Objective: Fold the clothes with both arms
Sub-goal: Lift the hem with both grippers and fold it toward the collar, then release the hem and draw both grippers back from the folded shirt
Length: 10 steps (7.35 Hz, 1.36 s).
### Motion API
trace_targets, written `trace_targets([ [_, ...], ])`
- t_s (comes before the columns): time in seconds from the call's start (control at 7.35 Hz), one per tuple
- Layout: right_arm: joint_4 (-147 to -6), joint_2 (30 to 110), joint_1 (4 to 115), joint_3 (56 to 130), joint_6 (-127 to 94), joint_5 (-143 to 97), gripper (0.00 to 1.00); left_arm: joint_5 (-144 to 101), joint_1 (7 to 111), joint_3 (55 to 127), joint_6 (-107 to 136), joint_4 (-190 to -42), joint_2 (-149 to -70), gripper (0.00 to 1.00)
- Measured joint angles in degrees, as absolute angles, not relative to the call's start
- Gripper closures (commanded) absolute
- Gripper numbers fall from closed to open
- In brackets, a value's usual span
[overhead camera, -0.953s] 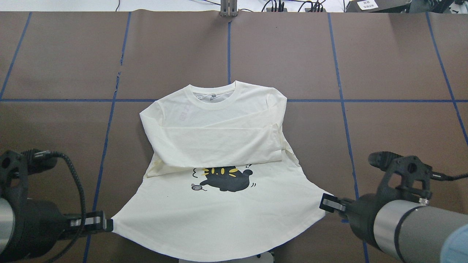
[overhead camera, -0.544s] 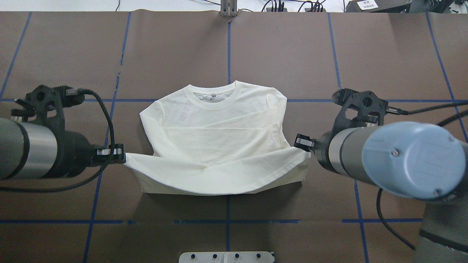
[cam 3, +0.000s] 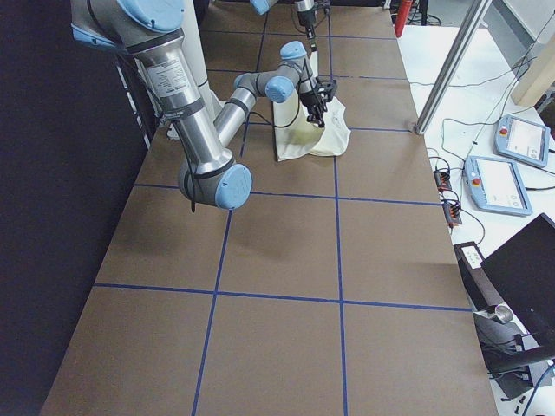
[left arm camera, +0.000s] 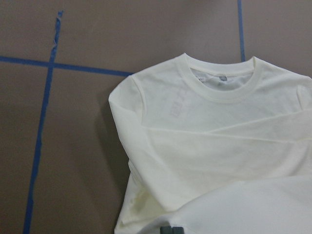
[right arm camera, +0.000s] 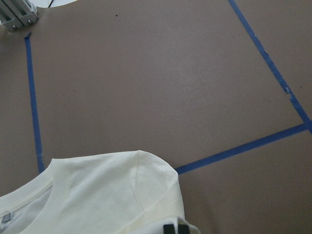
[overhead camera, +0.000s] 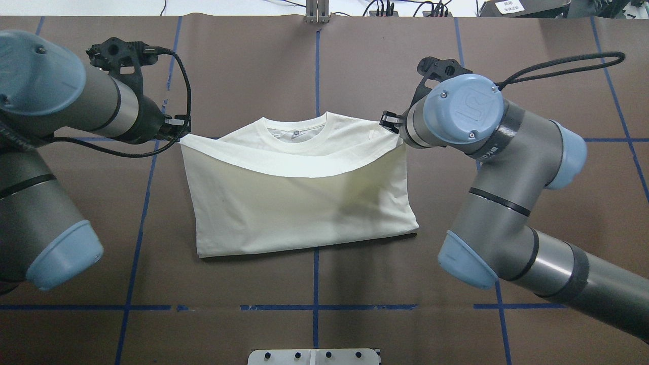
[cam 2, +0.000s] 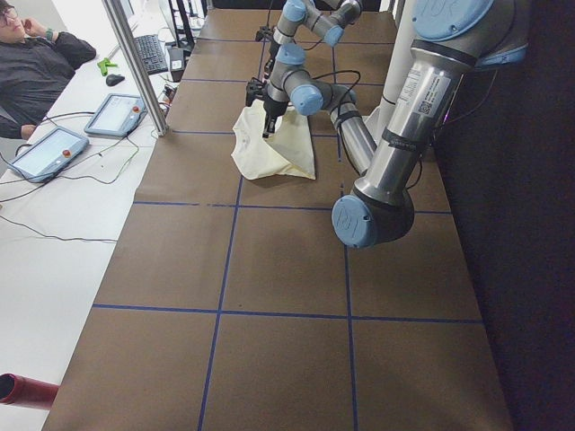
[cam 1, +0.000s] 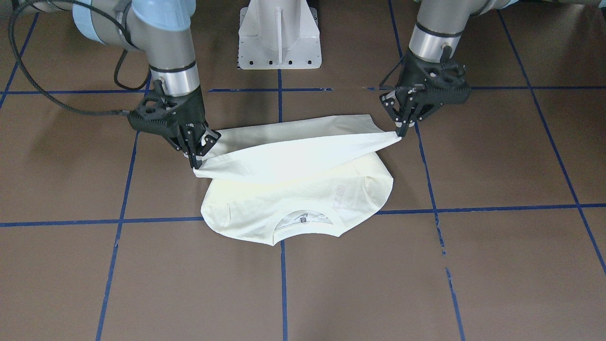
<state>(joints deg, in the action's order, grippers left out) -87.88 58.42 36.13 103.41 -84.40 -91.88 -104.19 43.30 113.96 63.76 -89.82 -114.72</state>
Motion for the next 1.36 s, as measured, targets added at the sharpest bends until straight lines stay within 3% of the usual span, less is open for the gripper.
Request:
trace_targets([
  [0.41,-79.07,56.97,36.62,91.25,-83.03,-91.85,1.0,-102.53,43.62,97.59,63.21,-104.85,-115.28,1.0],
  [0.54,-78.13,57.02,36.65,89.82,-82.72,-91.86,0.24,-102.42,43.2,95.54,63.2,-106.62,-115.25,0.75],
  [0.68,-77.8,57.17,36.65,89.13,-81.91,-91.84,0.0,-102.37,42.54,94.73,63.2,-107.26,-115.17,0.01],
  [0.95,-77.47,57.14,36.66,88.98,-77.66,-91.88,0.0,-102.41,41.65,95.54,62.85,-107.58,-114.89,0.0],
  [1.36,-77.35,57.32,40.68,91.44,-67.82,-98.48,0.0,-102.86,39.61,105.5,61.52,-108.03,-109.58,0.0],
])
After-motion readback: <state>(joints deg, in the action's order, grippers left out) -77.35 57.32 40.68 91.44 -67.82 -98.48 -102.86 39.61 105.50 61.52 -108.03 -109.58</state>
